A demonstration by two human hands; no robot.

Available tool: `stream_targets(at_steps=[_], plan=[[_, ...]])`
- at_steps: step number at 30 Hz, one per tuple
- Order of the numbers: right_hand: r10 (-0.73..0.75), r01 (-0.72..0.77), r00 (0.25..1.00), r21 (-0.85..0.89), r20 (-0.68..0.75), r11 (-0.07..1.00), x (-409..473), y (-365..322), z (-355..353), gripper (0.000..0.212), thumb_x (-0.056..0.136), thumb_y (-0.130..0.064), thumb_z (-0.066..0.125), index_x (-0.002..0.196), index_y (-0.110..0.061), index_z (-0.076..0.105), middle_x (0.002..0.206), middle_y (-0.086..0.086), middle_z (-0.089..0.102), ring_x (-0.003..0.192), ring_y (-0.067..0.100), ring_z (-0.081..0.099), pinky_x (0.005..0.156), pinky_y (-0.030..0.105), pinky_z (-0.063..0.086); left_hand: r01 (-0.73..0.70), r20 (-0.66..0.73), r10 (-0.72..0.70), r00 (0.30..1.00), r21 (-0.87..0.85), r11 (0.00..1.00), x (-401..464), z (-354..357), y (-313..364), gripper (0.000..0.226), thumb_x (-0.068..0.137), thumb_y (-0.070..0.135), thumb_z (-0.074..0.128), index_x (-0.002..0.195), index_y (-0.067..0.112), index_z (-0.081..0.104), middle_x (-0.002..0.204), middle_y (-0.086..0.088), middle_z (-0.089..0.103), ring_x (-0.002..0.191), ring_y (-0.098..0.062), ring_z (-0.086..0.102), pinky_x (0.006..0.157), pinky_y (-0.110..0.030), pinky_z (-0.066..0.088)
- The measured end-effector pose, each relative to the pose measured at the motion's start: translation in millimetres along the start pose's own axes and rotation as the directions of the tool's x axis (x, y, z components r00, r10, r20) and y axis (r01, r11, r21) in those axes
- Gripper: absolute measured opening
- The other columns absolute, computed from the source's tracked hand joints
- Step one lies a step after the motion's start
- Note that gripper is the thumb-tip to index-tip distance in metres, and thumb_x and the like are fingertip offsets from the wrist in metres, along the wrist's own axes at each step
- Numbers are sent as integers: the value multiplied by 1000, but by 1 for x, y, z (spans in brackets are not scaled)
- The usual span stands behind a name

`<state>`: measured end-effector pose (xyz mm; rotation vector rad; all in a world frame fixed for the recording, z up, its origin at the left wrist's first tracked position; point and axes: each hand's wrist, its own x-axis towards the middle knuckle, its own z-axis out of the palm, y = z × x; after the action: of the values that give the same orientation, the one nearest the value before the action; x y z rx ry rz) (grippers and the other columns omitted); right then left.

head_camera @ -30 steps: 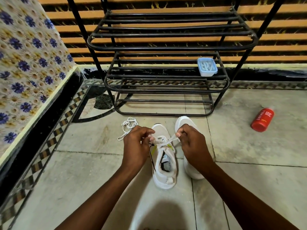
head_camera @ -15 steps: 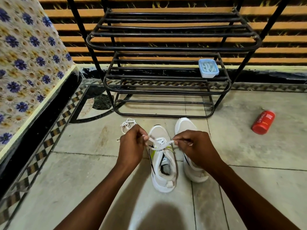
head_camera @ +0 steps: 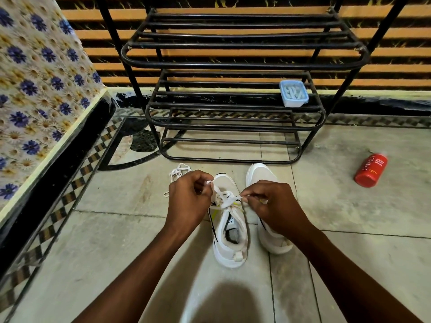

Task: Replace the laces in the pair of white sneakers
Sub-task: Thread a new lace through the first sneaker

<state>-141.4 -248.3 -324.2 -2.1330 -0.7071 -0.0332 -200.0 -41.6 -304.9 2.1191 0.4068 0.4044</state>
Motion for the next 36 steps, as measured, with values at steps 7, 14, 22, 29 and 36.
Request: stream_targets(at_steps=[7,14,22,29,36], plan=[[-81,81,997,-12,21,997,1,-6,-2,9,85,-8,78,88,-17,79,83,-13,74,77,2,66,73,13,48,-29,87,36,996,-84,996,4,1,1,19,96,-4,63,85,12,66,70,0,69,61,-6,68,60,-20,55],[-332,348,937,-188,111,919,5,-20,4,14,83,-5,65,94,-11,71,80,3,66,73,18,59,65,29,49,195,260,-93,961,-399,896,5,20,6,7,105,-2,52,100,-6,49,71,-7,75,63,-20,72,62,-32,59],[-355,361,933,-210,68,909,15,-24,0,11,85,1,58,91,-4,65,82,8,58,73,26,55,65,35,46,169,398,-16,917,-352,921,-1,28,-2,9,108,9,48,100,9,46,75,-4,75,76,-18,73,76,-31,56],[-185,176,981,-124,-58,976,10,-12,11,20,87,7,63,86,-13,62,80,-4,57,73,10,50,68,14,35,183,436,6,900,-390,902,-7,26,1,14,106,-4,45,95,5,45,76,-6,60,71,-8,58,72,-18,46],[-55,56,996,14,-77,998,3,-4,21,21,86,8,56,85,-13,58,80,-6,59,76,4,55,69,11,38,227,419,-42,907,-403,887,-12,32,-9,5,85,22,63,84,19,60,81,1,62,81,-14,57,79,-33,46]])
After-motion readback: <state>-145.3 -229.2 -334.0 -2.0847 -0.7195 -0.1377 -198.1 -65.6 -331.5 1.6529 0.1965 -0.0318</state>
